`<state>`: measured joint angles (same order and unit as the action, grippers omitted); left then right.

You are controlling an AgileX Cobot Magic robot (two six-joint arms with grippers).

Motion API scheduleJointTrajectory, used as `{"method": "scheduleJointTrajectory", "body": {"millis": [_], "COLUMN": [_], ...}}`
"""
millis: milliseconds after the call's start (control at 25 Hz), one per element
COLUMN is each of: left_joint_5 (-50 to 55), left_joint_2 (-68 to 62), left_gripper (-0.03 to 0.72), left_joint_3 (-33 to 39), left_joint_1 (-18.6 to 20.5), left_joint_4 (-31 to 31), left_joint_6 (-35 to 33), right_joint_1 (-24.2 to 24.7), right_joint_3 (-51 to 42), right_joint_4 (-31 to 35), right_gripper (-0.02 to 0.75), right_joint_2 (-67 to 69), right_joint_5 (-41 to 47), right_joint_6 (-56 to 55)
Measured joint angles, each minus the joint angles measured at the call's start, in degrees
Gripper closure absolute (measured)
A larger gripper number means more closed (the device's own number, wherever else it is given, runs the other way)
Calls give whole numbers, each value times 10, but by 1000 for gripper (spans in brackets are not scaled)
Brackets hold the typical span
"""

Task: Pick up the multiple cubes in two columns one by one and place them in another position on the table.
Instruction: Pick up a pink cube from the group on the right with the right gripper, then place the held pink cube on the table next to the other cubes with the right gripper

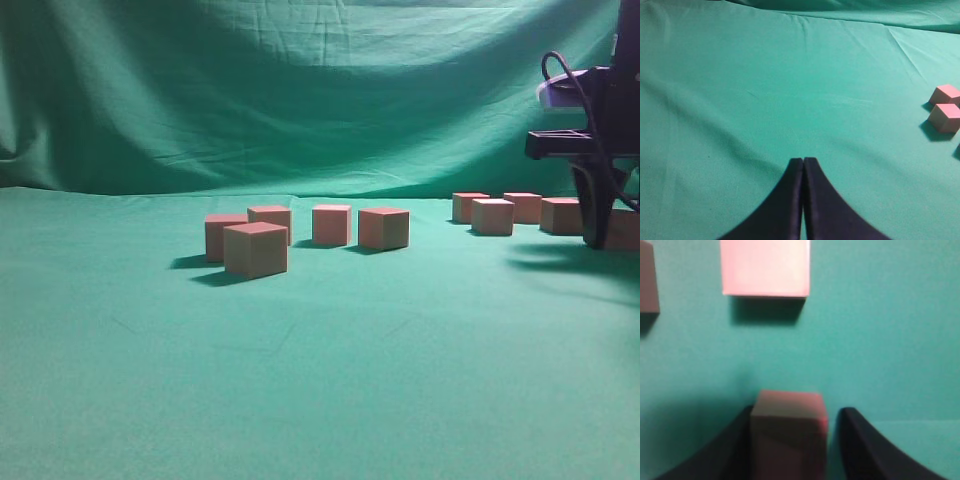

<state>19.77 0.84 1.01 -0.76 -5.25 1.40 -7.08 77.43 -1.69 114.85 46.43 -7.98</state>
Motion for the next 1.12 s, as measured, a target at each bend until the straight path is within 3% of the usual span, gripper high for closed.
{"method": "scheduleJointTrajectory", "body": {"millis": [80, 400, 560, 720, 1120], "left_joint_5": [0, 0, 0, 0, 0], "left_joint_2": [0, 0, 0, 0, 0], "left_gripper": [688, 688, 688, 688, 688], "left_joint_3": [0, 0, 0, 0, 0], "left_joint_1": [0, 0, 0, 0, 0], "left_joint_4": [0, 0, 0, 0, 0], "left_joint_6": [0, 0, 0, 0, 0], "right_joint_1": [0, -1, -27, -91, -310], "right_joint_3": [0, 0, 0, 0, -1], "right_joint_4": [0, 15, 15, 17, 36], "right_gripper": [476, 468, 468, 468, 468], "right_joint_2": [0, -24, -93, -141, -107], "right_joint_5": [0, 18, 46, 80, 90], "right_joint_6": [4, 27, 65, 105, 232]}}
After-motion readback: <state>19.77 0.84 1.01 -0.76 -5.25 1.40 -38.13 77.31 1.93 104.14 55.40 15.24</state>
